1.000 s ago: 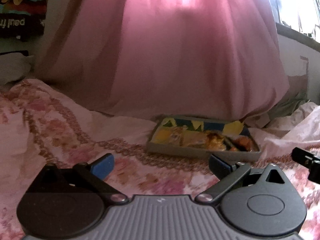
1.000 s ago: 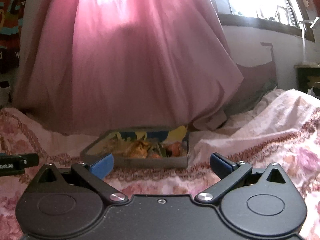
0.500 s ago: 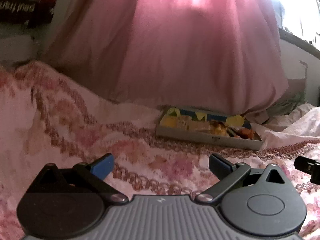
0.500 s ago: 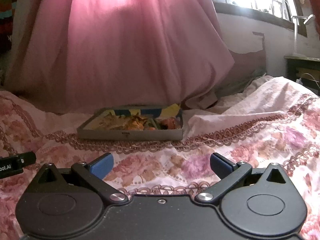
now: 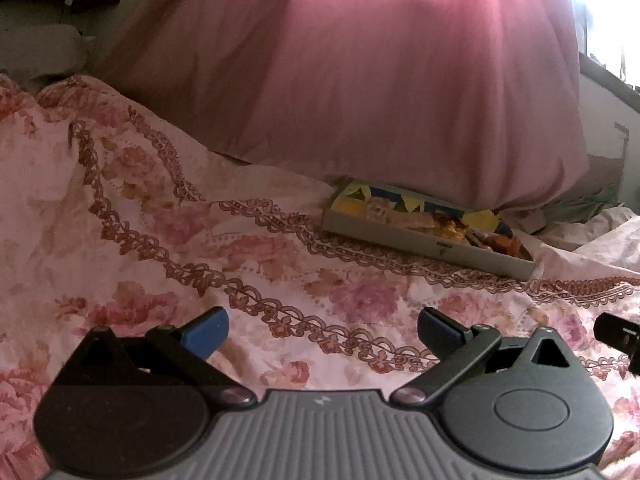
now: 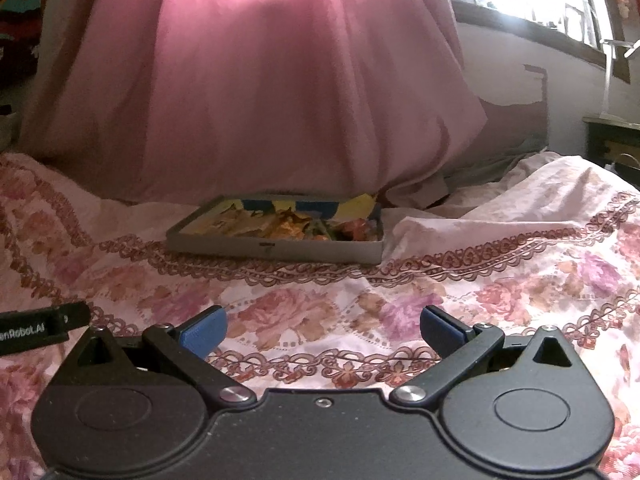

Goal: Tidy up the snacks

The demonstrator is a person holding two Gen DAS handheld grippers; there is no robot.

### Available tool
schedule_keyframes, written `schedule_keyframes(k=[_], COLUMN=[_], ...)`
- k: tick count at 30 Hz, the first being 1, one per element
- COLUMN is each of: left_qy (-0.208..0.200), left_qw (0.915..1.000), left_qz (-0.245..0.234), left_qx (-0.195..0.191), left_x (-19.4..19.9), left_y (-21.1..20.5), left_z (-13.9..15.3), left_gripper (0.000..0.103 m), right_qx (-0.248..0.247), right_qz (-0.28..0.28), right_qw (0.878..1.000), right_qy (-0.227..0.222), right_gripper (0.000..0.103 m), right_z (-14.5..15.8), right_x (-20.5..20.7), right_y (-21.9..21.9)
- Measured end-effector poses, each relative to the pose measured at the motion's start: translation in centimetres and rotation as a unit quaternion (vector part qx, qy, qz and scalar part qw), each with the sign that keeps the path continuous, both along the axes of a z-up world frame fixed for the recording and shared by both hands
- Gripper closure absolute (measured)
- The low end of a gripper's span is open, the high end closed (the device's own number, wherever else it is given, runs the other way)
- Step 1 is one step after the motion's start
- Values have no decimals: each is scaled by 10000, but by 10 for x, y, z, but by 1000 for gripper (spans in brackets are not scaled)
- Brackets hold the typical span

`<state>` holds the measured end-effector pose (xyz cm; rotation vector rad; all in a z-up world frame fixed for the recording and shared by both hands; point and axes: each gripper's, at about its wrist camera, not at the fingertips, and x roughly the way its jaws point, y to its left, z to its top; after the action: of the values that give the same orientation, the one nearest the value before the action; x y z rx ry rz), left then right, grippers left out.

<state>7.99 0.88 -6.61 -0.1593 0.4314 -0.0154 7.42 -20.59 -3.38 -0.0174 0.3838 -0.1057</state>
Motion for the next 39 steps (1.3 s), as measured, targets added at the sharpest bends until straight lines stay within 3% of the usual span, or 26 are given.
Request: schedule_keyframes(k=[39], left_qy=[32], left_qw=[9992], left_qz=[103], left_qx=[393], left_x=[-2], left_y=[-2], left_z=[-1], left_gripper=[0], right_qx=[51], right_qz=[216], right_qw=[9991], right_qy=[352], right_gripper=[1], right_z=[-15], right_x=[13], right_y=[8])
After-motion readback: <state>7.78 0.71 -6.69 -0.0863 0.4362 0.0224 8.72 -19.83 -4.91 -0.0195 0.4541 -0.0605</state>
